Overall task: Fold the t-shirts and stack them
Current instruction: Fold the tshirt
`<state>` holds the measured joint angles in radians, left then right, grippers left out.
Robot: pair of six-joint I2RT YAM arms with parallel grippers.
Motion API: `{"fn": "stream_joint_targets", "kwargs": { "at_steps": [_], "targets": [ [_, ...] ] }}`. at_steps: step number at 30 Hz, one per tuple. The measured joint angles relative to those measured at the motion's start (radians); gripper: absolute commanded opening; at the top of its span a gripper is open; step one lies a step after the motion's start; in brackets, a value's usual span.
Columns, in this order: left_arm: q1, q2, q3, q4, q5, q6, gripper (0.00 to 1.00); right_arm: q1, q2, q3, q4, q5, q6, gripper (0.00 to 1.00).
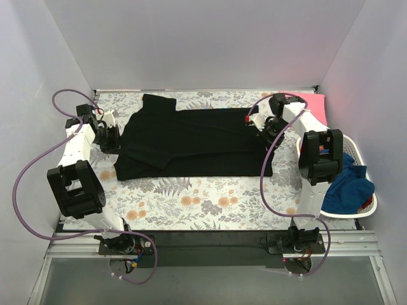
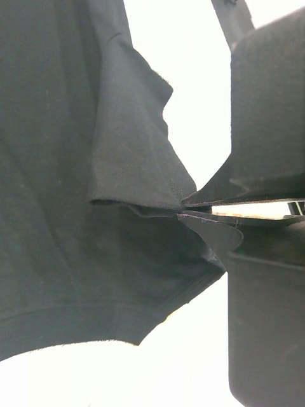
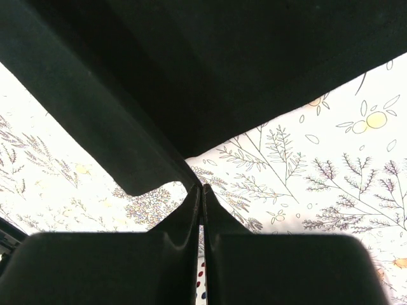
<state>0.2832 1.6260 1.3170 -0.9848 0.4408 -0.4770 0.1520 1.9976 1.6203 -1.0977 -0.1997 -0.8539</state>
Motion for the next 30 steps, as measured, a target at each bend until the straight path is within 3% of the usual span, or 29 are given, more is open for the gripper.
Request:
{"fn": "stream_joint_targets", "kwargs": {
  "at_steps": [19, 30],
  "targets": [
    [0.002, 0.126, -0.061, 0.053, 0.009, -0.022, 0.00, 0.042, 0.037, 0.011, -0.002, 0.003, -0.006, 0.01],
    [0.002, 0.267, 0.010, 0.098, 0.029, -0.043, 0.18, 0.047, 0.064, 0.022, -0.002, 0.006, -0.006, 0.01]
  ]
}}
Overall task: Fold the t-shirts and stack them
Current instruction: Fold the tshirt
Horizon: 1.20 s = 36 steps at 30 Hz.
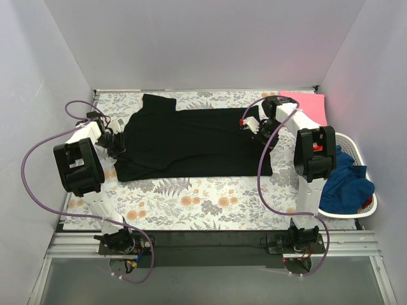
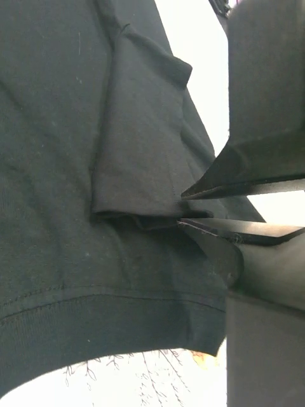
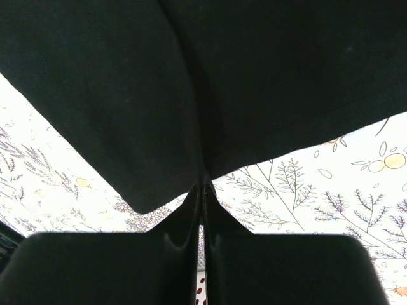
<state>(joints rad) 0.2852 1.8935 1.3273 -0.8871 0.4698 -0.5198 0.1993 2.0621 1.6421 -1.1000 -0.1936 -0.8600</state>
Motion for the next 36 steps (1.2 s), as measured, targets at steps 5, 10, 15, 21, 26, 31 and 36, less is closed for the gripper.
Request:
{"fn": "stream_joint_targets", "kwargs": {
  "at_steps": [5, 10, 15, 21, 26, 31, 36],
  "targets": [
    [0.000, 0.030, 0.005, 0.001, 0.010, -0.001, 0.12, 0.000, 0.000, 0.000, 0.000, 0.002, 0.000, 0.01],
    [0.000, 0.036, 0.018, -0.002, 0.011, -0.003, 0.03, 0.000, 0.000, 0.000, 0.000, 0.002, 0.000, 0.01],
    [-0.003, 0.036, 0.063, -0.006, 0.009, 0.004, 0.17, 0.000, 0.000, 0.000, 0.000, 0.002, 0.000, 0.01],
    [-0.004, 0.036, 0.082, -0.016, 0.002, 0.007, 0.14, 0.000, 0.000, 0.000, 0.000, 0.002, 0.000, 0.01],
    [-0.006, 0.036, 0.082, -0.028, -0.001, 0.014, 0.20, 0.000, 0.000, 0.000, 0.000, 0.002, 0.000, 0.01],
    [-0.006, 0.036, 0.079, -0.029, -0.018, 0.018, 0.25, 0.000, 0.000, 0.000, 0.000, 0.002, 0.000, 0.01],
    [-0.006, 0.036, 0.071, -0.034, -0.026, 0.029, 0.22, 0.000, 0.000, 0.000, 0.000, 0.002, 0.000, 0.01]
  ]
}}
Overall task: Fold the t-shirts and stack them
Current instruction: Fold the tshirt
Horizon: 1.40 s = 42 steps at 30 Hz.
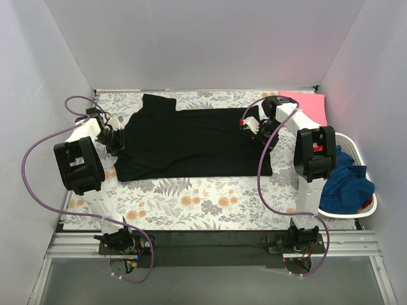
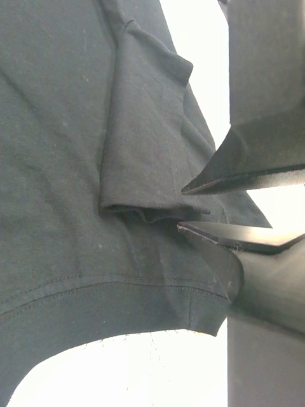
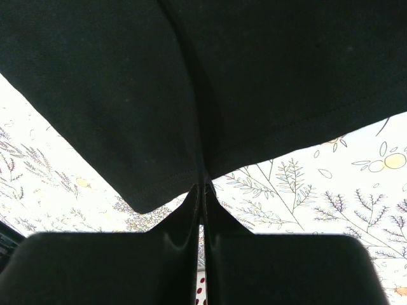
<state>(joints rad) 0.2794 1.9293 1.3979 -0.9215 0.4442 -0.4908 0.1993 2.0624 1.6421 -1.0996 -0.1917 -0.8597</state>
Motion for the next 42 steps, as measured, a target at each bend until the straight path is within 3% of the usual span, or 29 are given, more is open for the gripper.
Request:
{"fn": "stream_joint_targets", "kwargs": {
  "at_steps": [11, 15, 25, 42],
  "targets": [
    [-0.006, 0.000, -0.002, -0.012, 0.000, 0.011, 0.18, 0.000, 0.000, 0.000, 0.000, 0.003, 0.000, 0.01],
    [-0.008, 0.001, -0.002, -0.016, 0.002, 0.014, 0.00, 0.000, 0.000, 0.000, 0.000, 0.003, 0.000, 0.01],
    [0.000, -0.023, 0.010, -0.062, 0.011, 0.018, 0.00, 0.000, -0.001, -0.001, 0.000, 0.009, 0.000, 0.01],
    [0.051, -0.386, 0.002, -0.152, 0.054, -0.086, 0.00, 0.000, -0.167, -0.089, -0.002, 0.026, -0.002, 0.01]
  ]
}}
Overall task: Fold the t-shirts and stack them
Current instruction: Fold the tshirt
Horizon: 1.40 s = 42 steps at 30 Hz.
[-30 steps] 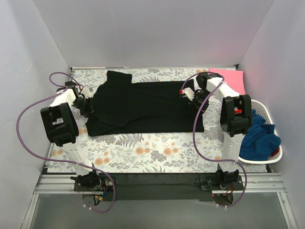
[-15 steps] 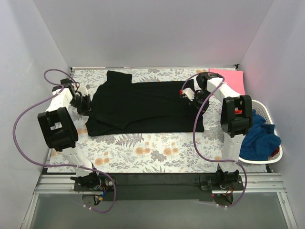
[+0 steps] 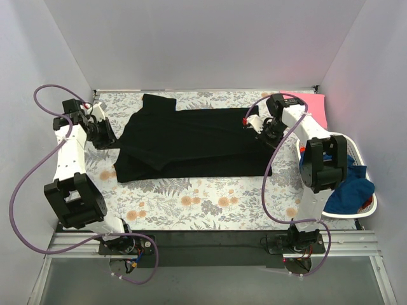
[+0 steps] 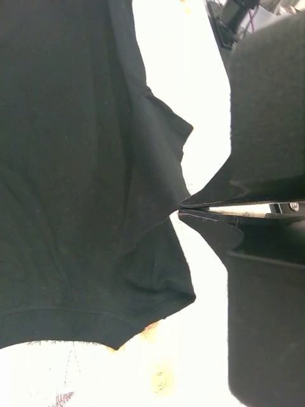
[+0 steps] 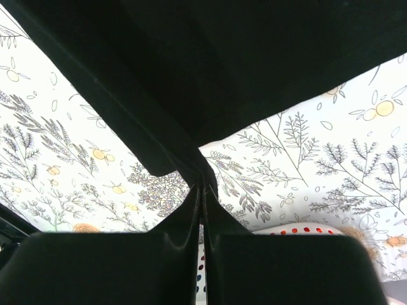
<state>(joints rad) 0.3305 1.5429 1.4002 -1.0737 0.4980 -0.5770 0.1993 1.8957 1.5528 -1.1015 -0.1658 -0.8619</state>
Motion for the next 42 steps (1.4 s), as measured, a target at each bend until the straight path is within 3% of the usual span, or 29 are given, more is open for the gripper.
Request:
{"fn": "stream_joint_targets", "kwargs": {
  "at_steps": [10, 29, 32, 35, 38, 39, 42],
  "targets": [
    [0.002, -0.050, 0.005, 0.018, 0.015, -0.105, 0.00, 0.000, 0.032, 0.042, -0.005, 0.002, -0.001, 0.01],
    [-0.058, 0.214, 0.006, 0.207, -0.057, -0.246, 0.00, 0.000, 0.247, 0.196, 0.003, 0.005, 0.010, 0.01],
    [-0.076, 0.263, 0.007, 0.228, -0.077, -0.259, 0.00, 0.000, 0.260, 0.212, 0.002, 0.008, 0.024, 0.09],
    [-0.088, 0.323, 0.035, 0.238, -0.095, -0.289, 0.00, 0.000, 0.271, 0.229, 0.003, 0.014, 0.046, 0.35],
    [-0.090, 0.395, 0.099, 0.251, -0.089, -0.318, 0.15, -0.001, 0.272, 0.234, 0.004, 0.029, 0.069, 0.57],
    [-0.090, 0.416, 0.117, 0.260, -0.084, -0.325, 0.23, -0.002, 0.272, 0.234, 0.004, 0.031, 0.077, 0.58],
    [-0.087, 0.432, 0.130, 0.278, -0.048, -0.341, 0.26, -0.006, 0.270, 0.232, 0.004, 0.034, 0.086, 0.56]
  ]
}}
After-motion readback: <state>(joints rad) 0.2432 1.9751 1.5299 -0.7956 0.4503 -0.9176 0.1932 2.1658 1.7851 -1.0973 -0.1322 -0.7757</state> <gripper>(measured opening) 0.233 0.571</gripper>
